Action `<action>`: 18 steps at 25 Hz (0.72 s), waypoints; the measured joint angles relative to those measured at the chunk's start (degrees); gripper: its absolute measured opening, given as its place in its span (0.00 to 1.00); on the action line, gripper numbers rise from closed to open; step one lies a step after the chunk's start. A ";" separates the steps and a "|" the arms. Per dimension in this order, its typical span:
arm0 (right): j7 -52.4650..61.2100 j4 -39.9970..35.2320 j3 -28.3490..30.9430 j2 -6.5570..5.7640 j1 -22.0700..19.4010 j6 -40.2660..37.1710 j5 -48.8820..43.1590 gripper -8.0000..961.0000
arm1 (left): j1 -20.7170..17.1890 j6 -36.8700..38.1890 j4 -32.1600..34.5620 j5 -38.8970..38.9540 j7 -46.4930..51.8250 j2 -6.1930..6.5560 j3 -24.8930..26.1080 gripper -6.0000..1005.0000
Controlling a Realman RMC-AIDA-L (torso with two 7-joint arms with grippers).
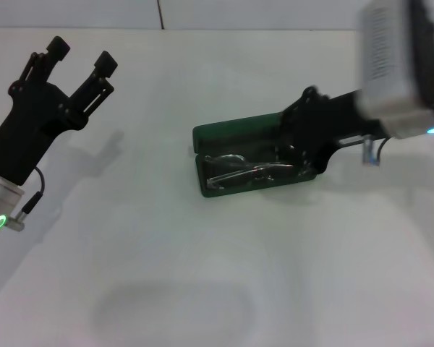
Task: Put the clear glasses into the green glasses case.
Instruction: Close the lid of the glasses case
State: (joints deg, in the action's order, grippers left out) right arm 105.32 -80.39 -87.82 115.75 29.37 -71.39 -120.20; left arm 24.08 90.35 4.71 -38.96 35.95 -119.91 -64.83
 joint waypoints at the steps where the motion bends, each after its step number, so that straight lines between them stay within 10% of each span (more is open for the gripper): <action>1: -3.06 0.71 1.72 0.00 -1.54 0.02 3.74 0.26 | 0.00 0.00 0.06 0.00 -0.07 -0.01 -0.02 0.88; 8: -36.29 24.94 19.54 -0.12 -8.53 -3.37 43.12 0.26 | 0.03 -0.30 -0.23 0.03 -0.62 -0.18 0.01 0.88; 18: -54.46 51.21 36.72 -0.45 -5.41 -14.63 54.08 0.26 | 5.15 -8.48 0.06 -7.45 2.28 -0.05 -0.37 0.88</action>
State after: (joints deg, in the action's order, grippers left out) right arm 50.87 -29.18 -51.09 115.30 23.95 -86.02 -66.12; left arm 29.23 81.87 4.76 -46.41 38.24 -119.96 -65.20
